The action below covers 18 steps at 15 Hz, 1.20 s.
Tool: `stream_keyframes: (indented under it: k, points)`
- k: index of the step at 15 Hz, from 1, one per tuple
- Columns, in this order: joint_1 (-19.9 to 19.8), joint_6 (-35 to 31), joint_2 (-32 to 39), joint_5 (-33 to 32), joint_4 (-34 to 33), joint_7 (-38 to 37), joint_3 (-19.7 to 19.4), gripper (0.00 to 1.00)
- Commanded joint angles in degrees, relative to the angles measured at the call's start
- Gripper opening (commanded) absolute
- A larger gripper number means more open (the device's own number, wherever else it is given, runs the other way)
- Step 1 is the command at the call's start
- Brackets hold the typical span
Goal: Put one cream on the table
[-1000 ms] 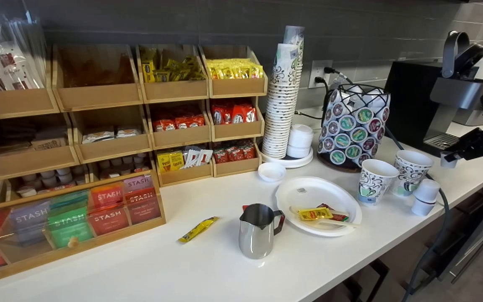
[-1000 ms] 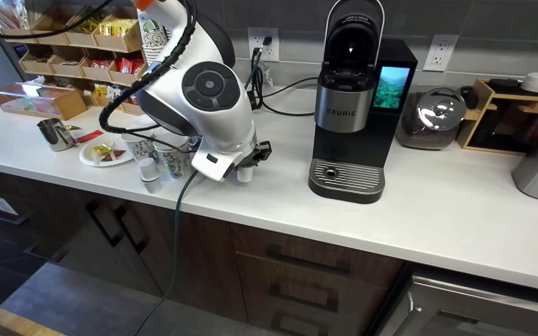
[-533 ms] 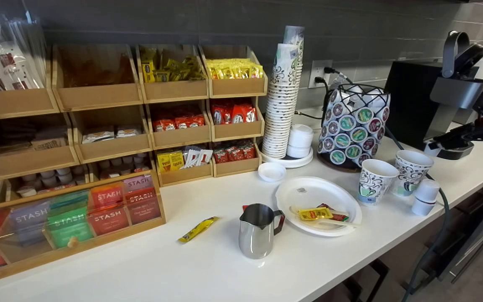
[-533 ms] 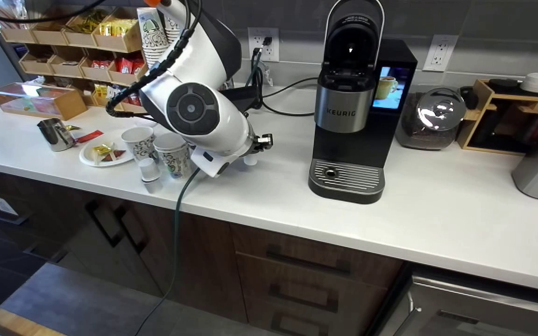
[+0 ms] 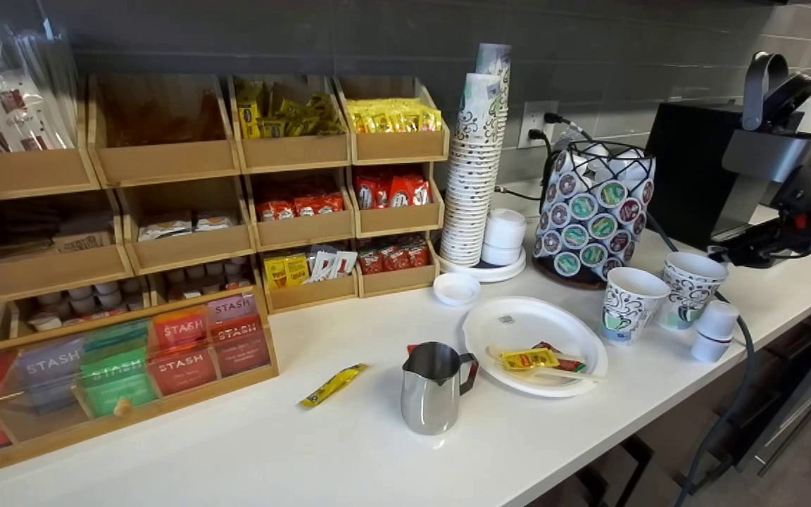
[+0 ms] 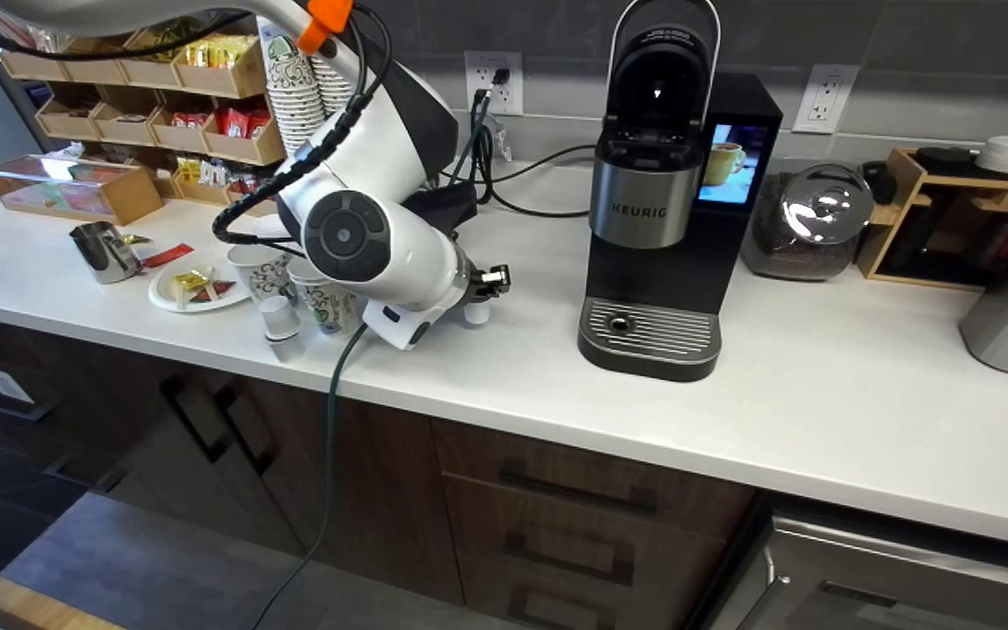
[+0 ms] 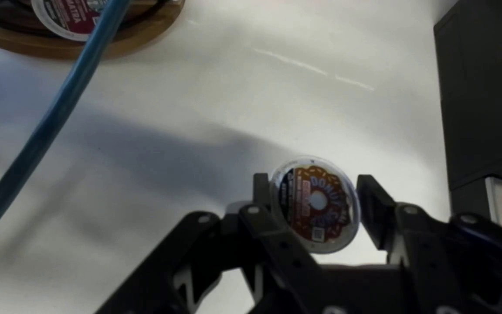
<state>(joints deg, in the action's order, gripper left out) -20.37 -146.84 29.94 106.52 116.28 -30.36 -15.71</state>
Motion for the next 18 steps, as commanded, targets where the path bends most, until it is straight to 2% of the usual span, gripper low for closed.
stream_keyframes:
  k: [1, 2, 3, 6, 8, 11, 14, 18]
  points:
    - [0.76, -2.41, 1.74, 3.28, -1.44, 4.19, 0.27, 0.52]
    - [0.73, -2.25, 1.79, 2.75, -1.48, 4.18, 0.3, 0.77]
    - [0.76, -2.35, 1.83, 1.89, -1.49, 3.52, 0.28, 0.79]
    - [0.46, -2.92, 1.54, -1.75, -0.94, -0.3, 0.0, 0.99]
    - [-0.3, -1.9, -0.13, -3.63, 0.28, -1.89, -0.41, 1.0]
    - [-3.65, 6.53, -5.97, -8.65, 4.85, -2.83, -1.83, 1.0]
    - [-6.6, 19.05, -12.62, -15.46, 10.17, 2.61, -5.37, 0.99]
    - [-9.09, 31.25, -21.09, -22.32, 16.74, 12.82, -10.63, 1.0]
